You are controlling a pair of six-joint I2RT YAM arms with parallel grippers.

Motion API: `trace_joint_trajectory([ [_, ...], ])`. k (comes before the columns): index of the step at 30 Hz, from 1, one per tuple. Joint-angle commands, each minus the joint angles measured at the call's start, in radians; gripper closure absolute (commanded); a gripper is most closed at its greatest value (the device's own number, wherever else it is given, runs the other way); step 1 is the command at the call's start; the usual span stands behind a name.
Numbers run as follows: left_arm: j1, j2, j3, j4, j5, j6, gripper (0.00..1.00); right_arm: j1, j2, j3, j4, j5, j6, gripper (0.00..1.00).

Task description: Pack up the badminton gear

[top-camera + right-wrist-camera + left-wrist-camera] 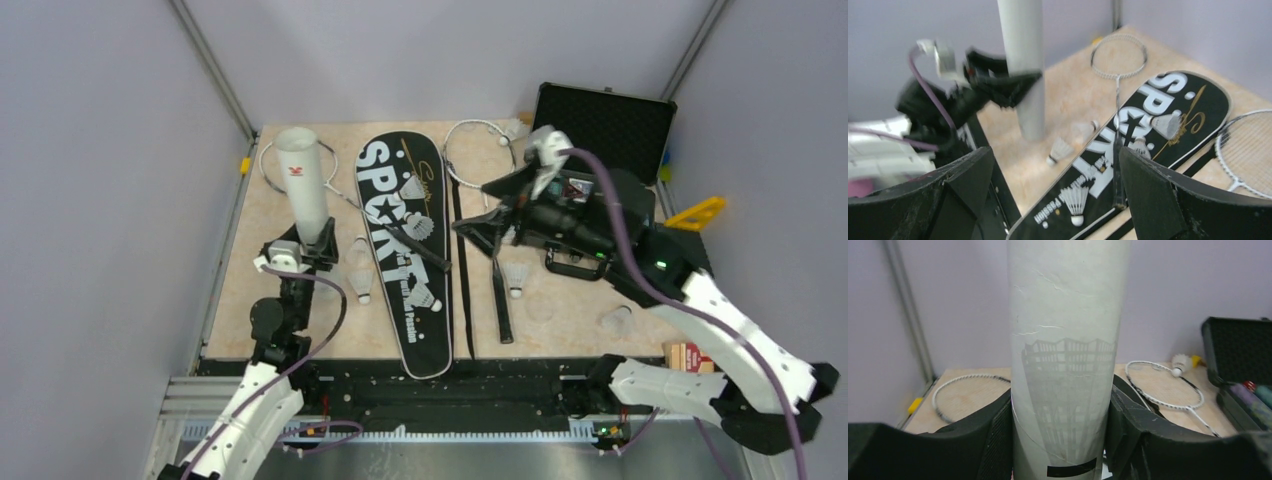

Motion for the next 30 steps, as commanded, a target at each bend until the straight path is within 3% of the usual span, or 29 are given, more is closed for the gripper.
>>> trace_joint_trajectory([
  [1, -0.001, -0.032, 0.086, -0.035, -0.290, -0.093, 0.63, 0.003, 0.194, -0.143, 0.142, -0.284, -0.243, 0.01],
  [7, -0.001, -0.111, 0.120, -0.186, -0.283, -0.078, 0.64, 0.004, 0.563, -0.050, 0.311, -0.588, -0.488, 0.01],
  [14, -0.001, -0.192, 0.126, -0.280, -0.266, -0.058, 0.64, 0.013, 0.961, 0.176, 0.294, -0.670, -0.548, 0.03],
  [22, -0.001, -0.246, 0.101, -0.287, -0.226, -0.055, 0.63, 0.056, 1.097, 0.263, 0.230, -0.770, -0.699, 0.07],
  [26, -0.001, -0.233, 0.100, -0.282, -0.226, -0.058, 0.63, 0.076, 1.172, 0.361, 0.104, -0.729, -0.769, 0.07],
  [30, -0.001, -0.212, 0.101, -0.278, -0.234, -0.051, 0.63, 0.085, 1.231, 0.410, 0.091, -0.653, -0.760, 0.08],
])
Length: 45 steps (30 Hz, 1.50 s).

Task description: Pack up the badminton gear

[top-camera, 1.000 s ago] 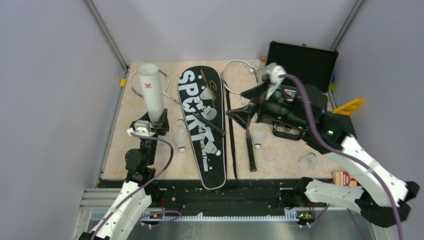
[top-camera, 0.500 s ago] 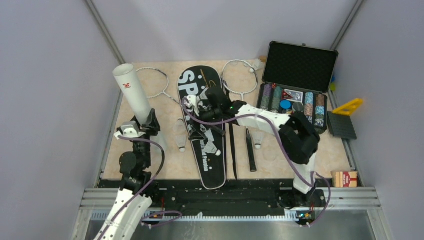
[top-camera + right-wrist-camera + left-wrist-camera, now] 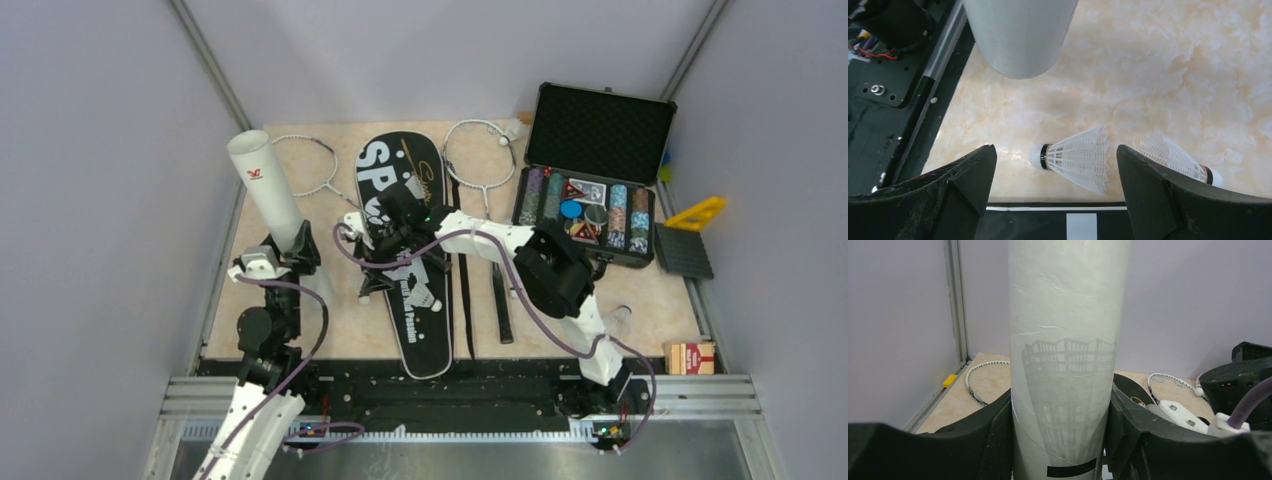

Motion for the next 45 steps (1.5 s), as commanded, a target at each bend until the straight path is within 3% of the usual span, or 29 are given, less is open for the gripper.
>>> trace_joint_trajectory([
  [1, -0.001, 0.022, 0.017, 0.051, 0.015, 0.012, 0.63, 0.012, 0.057, 0.073, -0.044, 0.039, -0.069, 0.08],
  [7, 0.000, 0.056, 0.016, 0.060, 0.030, 0.008, 0.63, 0.013, 0.141, 0.157, -0.109, 0.052, -0.089, 0.08],
  [10, -0.001, 0.075, 0.020, 0.063, 0.035, 0.008, 0.63, 0.013, 0.176, 0.200, -0.155, 0.051, -0.093, 0.14],
  [12, 0.000, 0.082, 0.021, 0.059, 0.040, 0.008, 0.63, 0.013, 0.179, 0.209, -0.186, 0.042, -0.100, 0.26],
  [15, 0.000, 0.087, 0.013, 0.071, 0.049, 0.005, 0.64, 0.014, 0.138, 0.175, -0.194, 0.036, -0.093, 0.64],
  [16, -0.001, 0.091, 0.012, 0.077, 0.051, 0.005, 0.64, 0.014, 0.110, 0.148, -0.183, 0.031, -0.085, 0.72],
  [21, -0.001, 0.109, 0.005, 0.084, 0.080, 0.006, 0.64, 0.014, -0.109, -0.031, -0.081, 0.037, 0.007, 1.00],
  [25, -0.001, 0.129, 0.000, 0.103, 0.127, 0.012, 0.64, 0.016, -0.341, -0.211, 0.059, 0.112, 0.132, 1.00],
  [28, -0.001, 0.141, -0.004, 0.102, 0.246, 0.050, 0.65, 0.013, -0.536, -0.292, 0.076, 0.258, 0.224, 1.00],
  [36, 0.000, 0.203, -0.015, 0.055, 0.800, 0.197, 0.65, 0.013, -0.873, -0.260, -0.171, 0.717, 0.144, 1.00],
  [45, -0.001, 0.338, 0.063, -0.060, 1.009, 0.312, 0.65, 0.012, -1.016, -0.176, -0.478, 0.965, -0.052, 1.00],
])
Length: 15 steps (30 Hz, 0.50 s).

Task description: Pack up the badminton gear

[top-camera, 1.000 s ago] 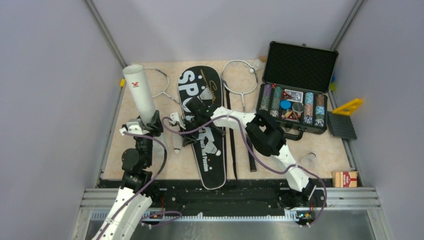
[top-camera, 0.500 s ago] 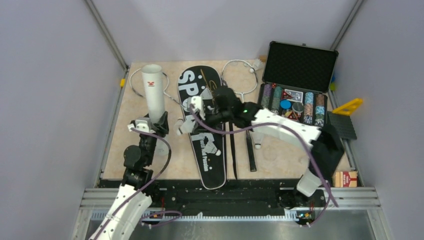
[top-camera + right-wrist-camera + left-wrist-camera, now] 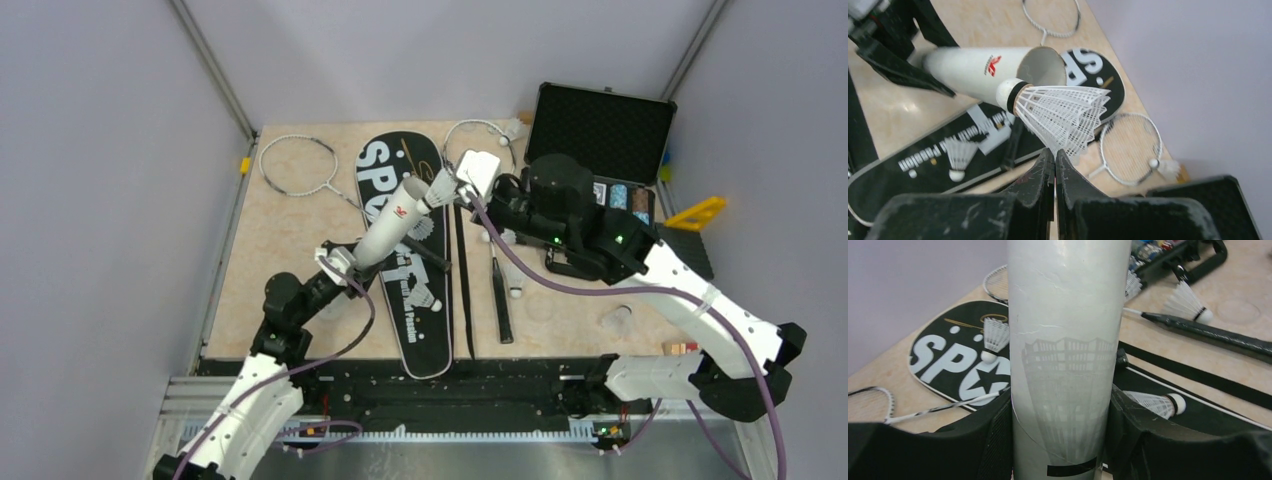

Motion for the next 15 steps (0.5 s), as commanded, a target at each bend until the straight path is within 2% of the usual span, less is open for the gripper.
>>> trace_joint_trajectory([
  [1, -0.001, 0.039, 0.080, -0.021, 0.186, 0.097, 0.65, 0.006, -0.051, 0.051, -0.194, 0.169, -0.147, 1.00],
  [7, -0.001, 0.064, 0.096, -0.057, 0.269, 0.138, 0.65, 0.005, -0.004, 0.152, -0.324, 0.111, -0.222, 1.00],
  [15, -0.001, 0.058, 0.096, -0.064, 0.255, 0.136, 0.65, 0.012, 0.105, 0.238, -0.448, -0.046, -0.327, 1.00],
])
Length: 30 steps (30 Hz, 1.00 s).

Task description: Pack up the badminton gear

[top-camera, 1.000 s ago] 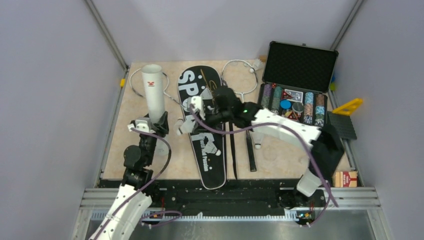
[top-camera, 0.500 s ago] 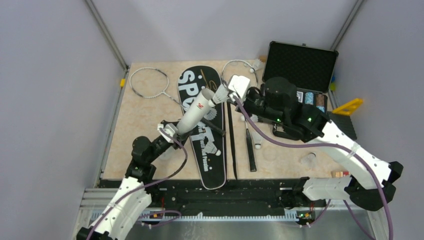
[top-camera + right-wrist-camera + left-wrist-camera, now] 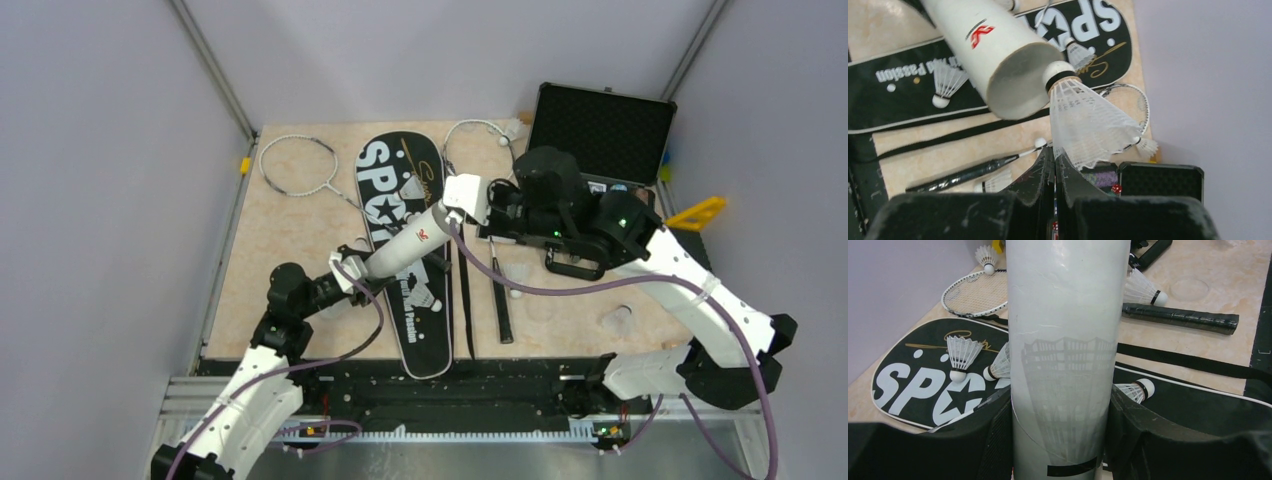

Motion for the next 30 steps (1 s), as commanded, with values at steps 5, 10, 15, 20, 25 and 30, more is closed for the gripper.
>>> trace_joint_trajectory([
  [5, 0.000, -0.006, 0.044, 0.024, 0.038, 0.034, 0.65, 0.018, 0.016, 0.068, -0.130, -0.168, -0.142, 1.00],
  [10, 0.000, -0.001, 0.044, 0.020, 0.047, 0.043, 0.65, 0.021, -0.040, 0.043, -0.146, -0.228, -0.196, 1.00],
  [15, -0.001, -0.005, 0.045, 0.016, 0.084, 0.052, 0.66, 0.020, -0.118, -0.055, -0.091, -0.303, -0.256, 1.00],
  [20, -0.001, -0.017, 0.041, 0.013, 0.100, 0.058, 0.66, 0.020, -0.079, -0.070, -0.035, -0.292, -0.202, 1.00],
  [25, -0.001, -0.023, 0.038, 0.013, 0.112, 0.060, 0.66, 0.021, -0.017, -0.010, -0.079, -0.286, -0.192, 1.00],
  [30, 0.000, -0.030, 0.034, 0.011, 0.121, 0.066, 0.66, 0.021, 0.003, -0.010, -0.137, -0.284, -0.258, 1.00],
])
